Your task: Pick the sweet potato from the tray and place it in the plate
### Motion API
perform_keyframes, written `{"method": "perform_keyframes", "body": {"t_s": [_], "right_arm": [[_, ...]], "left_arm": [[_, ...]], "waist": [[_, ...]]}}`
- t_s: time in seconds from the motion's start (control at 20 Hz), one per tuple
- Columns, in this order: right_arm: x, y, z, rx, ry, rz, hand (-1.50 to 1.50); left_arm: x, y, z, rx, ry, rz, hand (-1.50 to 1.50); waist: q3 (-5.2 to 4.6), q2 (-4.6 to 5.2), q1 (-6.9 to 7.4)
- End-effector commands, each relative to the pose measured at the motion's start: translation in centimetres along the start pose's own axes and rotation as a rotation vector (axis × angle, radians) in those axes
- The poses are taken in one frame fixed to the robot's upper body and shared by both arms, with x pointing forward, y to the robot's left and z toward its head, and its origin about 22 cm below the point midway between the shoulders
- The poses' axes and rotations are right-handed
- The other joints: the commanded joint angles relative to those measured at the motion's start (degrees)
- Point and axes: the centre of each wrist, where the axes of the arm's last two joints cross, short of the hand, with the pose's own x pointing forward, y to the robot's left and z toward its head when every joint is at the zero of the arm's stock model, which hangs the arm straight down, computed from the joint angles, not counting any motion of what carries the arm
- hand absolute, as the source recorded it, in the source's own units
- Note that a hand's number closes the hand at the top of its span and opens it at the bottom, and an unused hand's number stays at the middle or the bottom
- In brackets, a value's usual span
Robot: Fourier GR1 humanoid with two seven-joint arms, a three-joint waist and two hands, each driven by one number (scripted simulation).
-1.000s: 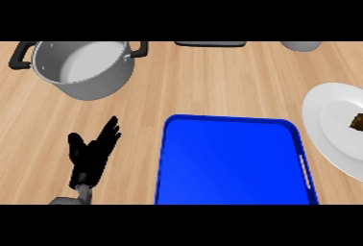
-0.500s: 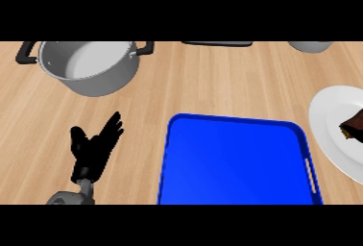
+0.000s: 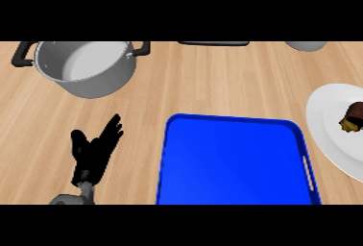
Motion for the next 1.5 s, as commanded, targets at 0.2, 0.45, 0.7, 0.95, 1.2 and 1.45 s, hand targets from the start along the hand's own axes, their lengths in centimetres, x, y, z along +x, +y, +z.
{"method": "perform_keyframes", "body": {"t_s": [0.2,0.45,0.7,0.95,1.2,1.45], "right_arm": [[-1.0,-7.5,2.6,0.039,0.047,-0.185,-1.50],[-2.1,-9.3,4.9,0.136,0.038,-0.261,-1.50],[-2.4,-12.8,7.3,0.209,0.025,-0.248,-1.50],[-3.5,-13.3,9.8,0.256,0.038,-0.168,-1.50],[-4.0,-15.2,12.6,0.283,0.042,-0.110,-1.50],[-3.5,-16.0,12.3,0.290,0.040,-0.089,-1.50]], "left_arm": [[-0.7,1.2,0.4,0.015,0.010,-0.009,0.00],[-1.4,-0.1,0.5,0.013,0.002,0.003,0.00],[-0.4,0.0,0.4,0.021,-0.004,0.013,0.00],[-0.7,2.4,0.6,0.040,-0.003,0.017,0.00],[-1.8,2.0,0.7,0.042,0.026,0.029,0.00],[0.1,0.7,0.2,0.062,0.026,0.017,0.00]], "waist": [[-0.10,-0.37,-1.34],[0.01,-0.22,-1.18],[0.06,-0.48,-2.02],[0.02,-0.57,-2.15],[-0.03,-0.77,-2.91],[-0.10,-0.93,-2.92]]}}
